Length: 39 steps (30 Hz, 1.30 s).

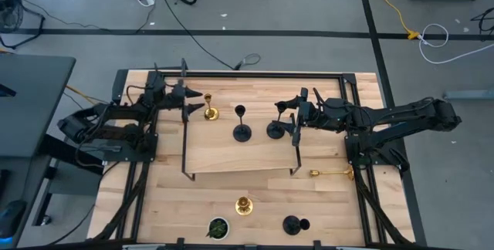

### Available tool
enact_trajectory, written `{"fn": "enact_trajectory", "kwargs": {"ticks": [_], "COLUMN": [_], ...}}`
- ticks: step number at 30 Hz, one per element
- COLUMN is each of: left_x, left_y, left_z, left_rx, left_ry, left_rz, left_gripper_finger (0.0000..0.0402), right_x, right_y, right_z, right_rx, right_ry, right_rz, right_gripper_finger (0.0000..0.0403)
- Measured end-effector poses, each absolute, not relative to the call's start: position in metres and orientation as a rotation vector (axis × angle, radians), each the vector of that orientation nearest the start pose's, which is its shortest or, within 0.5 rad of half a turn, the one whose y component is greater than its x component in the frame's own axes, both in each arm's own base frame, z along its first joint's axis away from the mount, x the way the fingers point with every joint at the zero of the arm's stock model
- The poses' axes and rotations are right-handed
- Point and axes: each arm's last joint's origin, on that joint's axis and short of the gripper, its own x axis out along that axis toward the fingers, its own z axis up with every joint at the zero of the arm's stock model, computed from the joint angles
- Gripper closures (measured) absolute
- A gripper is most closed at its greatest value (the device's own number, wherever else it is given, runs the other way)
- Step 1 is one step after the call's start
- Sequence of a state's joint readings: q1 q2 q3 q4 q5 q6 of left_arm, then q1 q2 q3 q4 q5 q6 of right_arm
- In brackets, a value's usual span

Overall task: Pick & Place candle stick holders
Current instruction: Put the top gold candle holder on the shelf

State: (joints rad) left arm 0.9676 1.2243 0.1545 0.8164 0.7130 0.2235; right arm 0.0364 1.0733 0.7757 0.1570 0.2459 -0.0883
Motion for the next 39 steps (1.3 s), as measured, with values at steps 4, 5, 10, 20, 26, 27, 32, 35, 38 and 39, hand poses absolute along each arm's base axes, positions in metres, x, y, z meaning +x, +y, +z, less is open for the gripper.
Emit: {"fn": "enact_trajectory", "kwargs": {"ticks": [4,5,10,20,26,27,32,35,38,39], "left_x": [0.126,0.127,0.133,0.153,0.165,0.166,0.167,0.167,0.167,0.167], "left_y": [0.148,0.150,0.156,0.167,0.175,0.176,0.176,0.176,0.176,0.176], "left_z": [0.151,0.153,0.160,0.146,0.144,0.143,0.138,0.137,0.137,0.137], "left_rx": [0.042,0.042,0.020,-0.049,-0.062,-0.068,-0.091,-0.091,-0.090,-0.089], "left_ry": [0.176,0.176,0.187,0.250,0.262,0.265,0.281,0.285,0.287,0.288], "left_rz": [0.214,0.214,0.188,0.133,0.106,0.098,0.082,0.081,0.089,0.096], "left_gripper_finger": [0.0180,0.0180,0.0180,0.0180,0.0190,0.0197,0.0271,0.0341,0.0377,0.0377], "right_x": [0.241,0.241,0.241,0.241,0.241,0.241,0.241,0.241,0.241,0.241], "right_y": [0.002,0.002,0.002,0.002,0.002,0.002,0.002,0.002,0.002,0.002], "right_z": [0.308,0.308,0.308,0.307,0.307,0.307,0.307,0.307,0.307,0.307], "right_rx": [-0.107,-0.107,-0.103,-0.106,-0.106,-0.107,-0.107,-0.107,-0.107,-0.106], "right_ry": [0.149,0.149,0.149,0.150,0.151,0.151,0.151,0.151,0.151,0.151], "right_rz": [-0.203,-0.203,-0.203,-0.203,-0.203,-0.203,-0.203,-0.203,-0.203,-0.203], "right_gripper_finger": [0.0124,0.0124,0.0124,0.0124,0.0124,0.0124,0.0124,0.0124,0.0124,0.0124]}}
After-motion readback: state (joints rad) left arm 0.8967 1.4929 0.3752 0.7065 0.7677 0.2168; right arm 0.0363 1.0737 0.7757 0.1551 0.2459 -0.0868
